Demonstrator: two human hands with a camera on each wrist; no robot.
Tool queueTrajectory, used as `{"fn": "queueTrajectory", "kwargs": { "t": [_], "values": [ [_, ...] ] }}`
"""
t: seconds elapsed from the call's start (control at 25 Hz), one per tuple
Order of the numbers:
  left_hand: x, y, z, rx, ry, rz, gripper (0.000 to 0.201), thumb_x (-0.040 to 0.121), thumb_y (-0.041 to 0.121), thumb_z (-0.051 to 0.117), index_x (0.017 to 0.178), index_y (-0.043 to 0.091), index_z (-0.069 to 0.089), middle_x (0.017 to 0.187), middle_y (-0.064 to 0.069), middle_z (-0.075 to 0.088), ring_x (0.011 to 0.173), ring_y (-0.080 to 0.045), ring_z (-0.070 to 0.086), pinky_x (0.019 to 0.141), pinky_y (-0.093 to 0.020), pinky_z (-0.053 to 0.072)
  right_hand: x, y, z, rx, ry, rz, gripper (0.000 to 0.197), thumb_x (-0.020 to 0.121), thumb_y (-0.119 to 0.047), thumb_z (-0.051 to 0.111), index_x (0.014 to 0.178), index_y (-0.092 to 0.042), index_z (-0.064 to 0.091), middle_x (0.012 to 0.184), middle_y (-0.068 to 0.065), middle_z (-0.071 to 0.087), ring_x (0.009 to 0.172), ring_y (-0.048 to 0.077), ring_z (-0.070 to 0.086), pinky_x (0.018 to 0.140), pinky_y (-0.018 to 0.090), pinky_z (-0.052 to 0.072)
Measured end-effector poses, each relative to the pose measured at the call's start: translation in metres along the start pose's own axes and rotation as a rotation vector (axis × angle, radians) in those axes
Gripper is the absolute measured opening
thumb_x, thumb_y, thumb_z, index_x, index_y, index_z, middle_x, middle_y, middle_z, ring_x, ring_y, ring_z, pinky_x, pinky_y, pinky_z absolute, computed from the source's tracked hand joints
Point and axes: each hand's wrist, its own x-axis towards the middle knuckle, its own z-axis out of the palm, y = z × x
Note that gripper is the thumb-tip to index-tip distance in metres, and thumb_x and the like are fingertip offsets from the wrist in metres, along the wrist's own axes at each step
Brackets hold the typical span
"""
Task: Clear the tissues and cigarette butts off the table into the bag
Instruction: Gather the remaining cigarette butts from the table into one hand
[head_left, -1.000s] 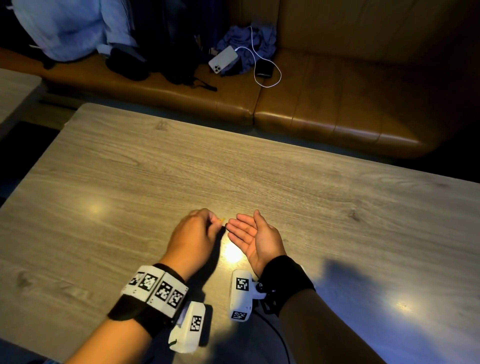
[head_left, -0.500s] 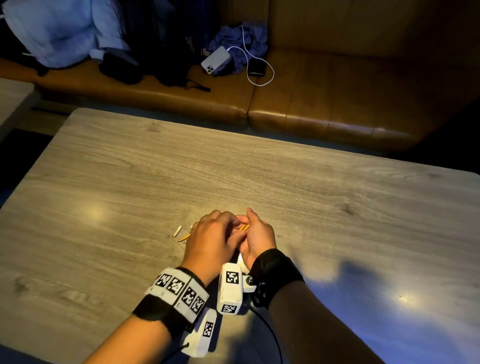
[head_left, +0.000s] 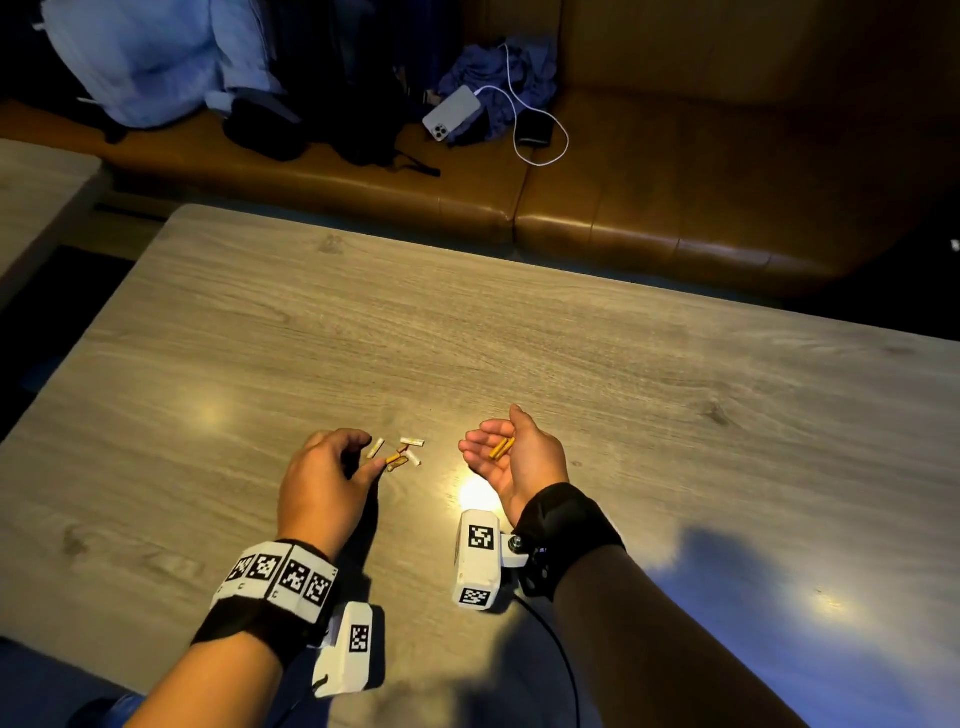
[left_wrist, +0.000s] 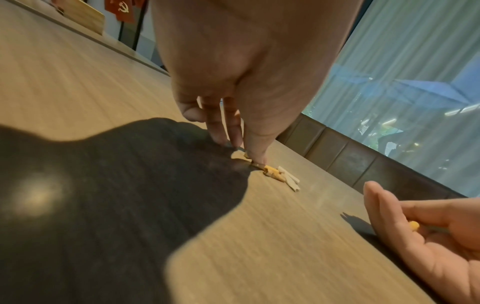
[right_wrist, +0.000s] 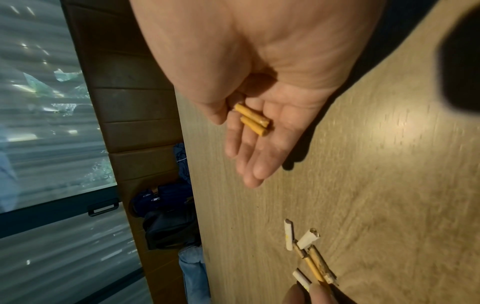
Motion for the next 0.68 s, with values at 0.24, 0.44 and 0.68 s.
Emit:
{"fn": "queueTrajectory", "kwargs": {
  "t": [0.24, 0.44, 0.68],
  "values": [
    [-0.001, 0.002, 0.003, 0.072, 0.019, 0.062, 0.023, 0.079, 0.039, 0.078, 0.098, 0.028, 0.071, 0.097, 0.005, 0.065, 0.091, -0.021, 0.064, 0.079, -0.038, 0.054, 0.002, 0.0, 0.001, -0.006, -0.002, -0.003, 0.046, 0.102, -0.037, 0.043, 0.093, 0.003, 0.063, 0.08, 0.021, 0.071, 0.077, 0.034, 0.074, 0.063, 0.034, 0.058],
    [-0.006, 0.008, -0.003, 0.285, 0.011, 0.197, 0.012, 0.085, 0.036, 0.071, 0.092, 0.027, 0.068, 0.094, 0.003, 0.065, 0.09, -0.024, 0.061, 0.074, -0.036, 0.048, 0.001, 0.0, 0.0, -0.028, -0.011, 0.002, 0.046, 0.102, -0.038, 0.043, 0.1, 0.004, 0.063, 0.089, 0.023, 0.072, 0.084, 0.035, 0.074, 0.074, 0.039, 0.058],
    [0.002, 0.014, -0.001, 0.474, -0.162, 0.115, 0.016, 0.094, 0.024, 0.055, 0.109, 0.018, 0.056, 0.109, -0.004, 0.06, 0.106, -0.026, 0.056, 0.087, -0.039, 0.045, 0.002, 0.0, 0.001, -0.025, 0.005, 0.014, 0.047, 0.102, -0.038, 0.043, 0.102, 0.004, 0.064, 0.09, 0.024, 0.072, 0.085, 0.035, 0.074, 0.078, 0.04, 0.059]
  ]
}}
